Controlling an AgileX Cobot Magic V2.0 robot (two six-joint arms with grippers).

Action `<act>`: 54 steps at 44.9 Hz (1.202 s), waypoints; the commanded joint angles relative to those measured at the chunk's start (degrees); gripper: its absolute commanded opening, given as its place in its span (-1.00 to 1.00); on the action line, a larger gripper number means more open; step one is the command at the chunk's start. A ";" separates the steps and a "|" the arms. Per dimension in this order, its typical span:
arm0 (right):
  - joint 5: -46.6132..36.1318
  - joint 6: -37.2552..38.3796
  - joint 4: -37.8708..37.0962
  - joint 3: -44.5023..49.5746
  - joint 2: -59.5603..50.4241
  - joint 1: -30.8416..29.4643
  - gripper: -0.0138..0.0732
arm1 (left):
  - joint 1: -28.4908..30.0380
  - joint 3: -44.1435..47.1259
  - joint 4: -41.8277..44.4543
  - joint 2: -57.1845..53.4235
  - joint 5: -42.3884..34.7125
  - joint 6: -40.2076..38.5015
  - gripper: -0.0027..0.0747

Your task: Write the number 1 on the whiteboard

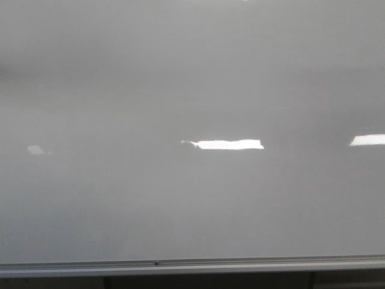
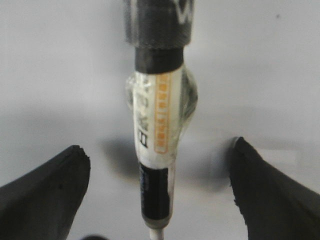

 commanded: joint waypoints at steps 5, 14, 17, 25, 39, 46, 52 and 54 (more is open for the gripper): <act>-4.40 -0.59 -0.67 -1.38 0.79 0.16 0.60 | -0.24 -1.84 -0.84 -0.87 -2.28 0.04 0.41; -4.40 -0.59 -0.67 -1.38 0.79 0.16 0.60 | -0.24 -1.96 -0.84 -1.23 0.59 0.04 -0.24; -4.40 -0.59 -0.67 -1.38 0.79 0.16 0.60 | -0.24 -1.96 -0.84 -1.35 0.59 0.04 -0.40; -4.40 -0.59 -0.67 -1.38 0.79 0.16 0.60 | -0.24 -1.96 -0.59 -1.72 0.59 0.04 -0.75; -4.40 -0.59 -0.67 -1.38 0.79 0.16 0.60 | -0.24 -1.96 -0.59 -8.02 8.39 0.04 -0.98; -4.40 -0.59 -0.67 -1.38 0.79 0.16 0.60 | -0.48 -3.87 -0.18 -14.17 21.26 0.04 -0.98; -4.40 -0.59 -0.67 -1.38 0.79 0.16 0.60 | -2.11 -6.32 -0.09 -19.68 32.52 2.35 -0.98; -4.40 -0.59 -0.67 -1.38 0.79 0.16 0.60 | -3.38 -6.34 -0.09 -21.23 34.74 4.02 -0.98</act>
